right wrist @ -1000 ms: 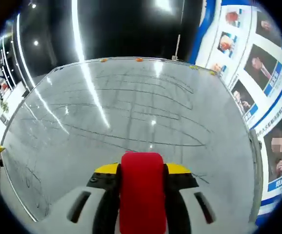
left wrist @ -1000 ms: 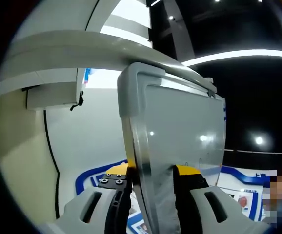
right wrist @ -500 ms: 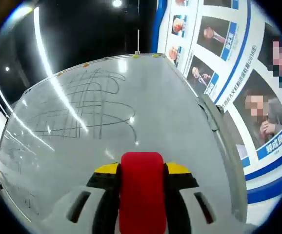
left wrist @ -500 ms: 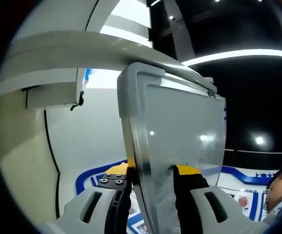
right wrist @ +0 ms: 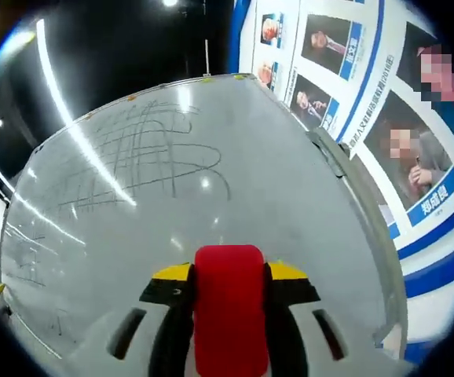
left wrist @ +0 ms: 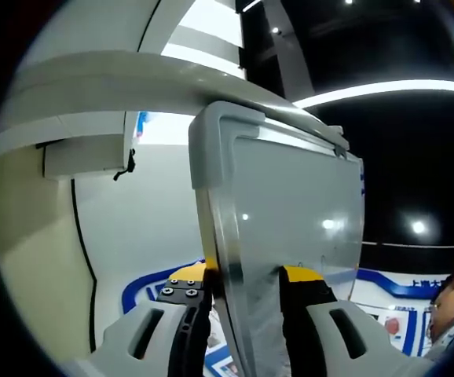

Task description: Wipe the writing off the whiteboard with the eraser

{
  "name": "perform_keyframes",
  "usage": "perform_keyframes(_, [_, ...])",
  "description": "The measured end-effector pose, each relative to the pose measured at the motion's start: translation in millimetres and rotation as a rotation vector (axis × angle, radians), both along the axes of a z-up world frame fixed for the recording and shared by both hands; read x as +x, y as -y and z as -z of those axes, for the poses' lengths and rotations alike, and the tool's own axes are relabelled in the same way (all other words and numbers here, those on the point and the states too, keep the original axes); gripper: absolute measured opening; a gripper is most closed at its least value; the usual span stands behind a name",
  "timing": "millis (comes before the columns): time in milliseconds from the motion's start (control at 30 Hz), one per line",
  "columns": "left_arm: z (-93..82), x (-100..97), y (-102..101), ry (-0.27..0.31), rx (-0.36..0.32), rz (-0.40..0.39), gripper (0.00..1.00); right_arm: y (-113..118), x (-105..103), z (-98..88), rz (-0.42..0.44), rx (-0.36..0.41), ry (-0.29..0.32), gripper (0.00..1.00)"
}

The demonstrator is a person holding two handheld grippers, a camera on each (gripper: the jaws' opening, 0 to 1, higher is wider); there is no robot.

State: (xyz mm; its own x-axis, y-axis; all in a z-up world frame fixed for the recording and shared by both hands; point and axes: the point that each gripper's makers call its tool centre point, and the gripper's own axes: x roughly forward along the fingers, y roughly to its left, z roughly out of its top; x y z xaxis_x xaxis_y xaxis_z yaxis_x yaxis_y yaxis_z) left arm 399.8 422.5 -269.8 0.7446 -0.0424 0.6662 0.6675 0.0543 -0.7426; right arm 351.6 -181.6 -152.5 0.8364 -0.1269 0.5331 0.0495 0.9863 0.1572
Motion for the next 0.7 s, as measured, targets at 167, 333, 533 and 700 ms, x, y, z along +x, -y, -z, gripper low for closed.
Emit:
perform_keyframes(167, [0.0,0.5,0.5,-0.006,0.004,0.008,0.37,-1.1,0.7,-25.8,0.002,-0.023,0.018,0.29])
perform_keyframes(333, [0.5,0.6,0.6,-0.008,0.007,0.018,0.37,22.3,-2.8,-55.0,-0.021,0.049,0.080,0.29])
perform_keyframes(533, [2.3,2.7,-3.2,-0.004,0.001,0.014,0.37,30.8,-2.8,-60.9,0.008,0.053,0.052,0.30])
perform_keyframes(700, [3.6,4.1,-6.8,0.002,-0.008,0.008,0.37,22.6,-2.2,-60.7,0.033,0.051,0.045,0.29])
